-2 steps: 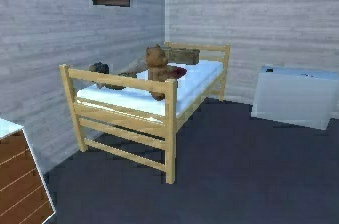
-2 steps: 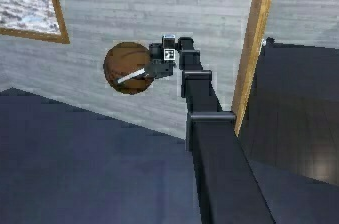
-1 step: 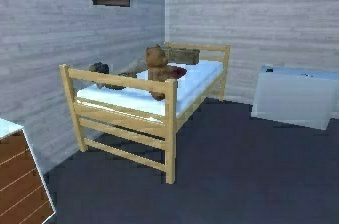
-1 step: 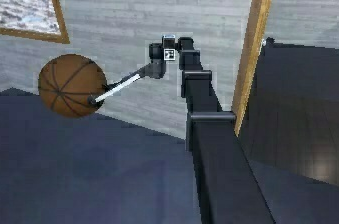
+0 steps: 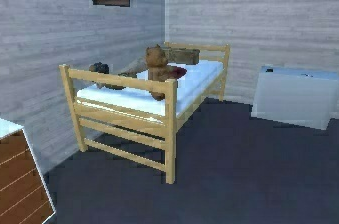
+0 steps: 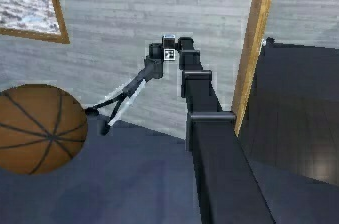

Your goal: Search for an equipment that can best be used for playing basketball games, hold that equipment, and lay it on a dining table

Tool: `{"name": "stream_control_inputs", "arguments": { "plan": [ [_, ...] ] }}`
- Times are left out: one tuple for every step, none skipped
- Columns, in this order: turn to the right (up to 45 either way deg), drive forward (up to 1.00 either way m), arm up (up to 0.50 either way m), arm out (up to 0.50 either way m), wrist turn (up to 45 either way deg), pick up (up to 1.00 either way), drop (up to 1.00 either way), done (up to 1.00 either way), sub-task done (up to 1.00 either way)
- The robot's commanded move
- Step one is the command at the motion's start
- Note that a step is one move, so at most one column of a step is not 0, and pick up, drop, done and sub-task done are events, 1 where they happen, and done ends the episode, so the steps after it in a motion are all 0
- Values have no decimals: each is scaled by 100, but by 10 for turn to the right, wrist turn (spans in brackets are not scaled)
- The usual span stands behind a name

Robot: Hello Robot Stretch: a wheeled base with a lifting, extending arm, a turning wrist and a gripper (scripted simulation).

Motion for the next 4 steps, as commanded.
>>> {"name": "stream_control_inputs", "arguments": {
  "plan": [
    [0, 0, 0, 0, -30, 0, 0, 0, 0],
    [0, 0, 0, -48, 0, 0, 0, 0, 0],
    [450, 0, 0, 0, 0, 0, 0, 0, 0],
    [450, 0, 0, 0, 0, 0, 0, 0, 0]
  ]
}}
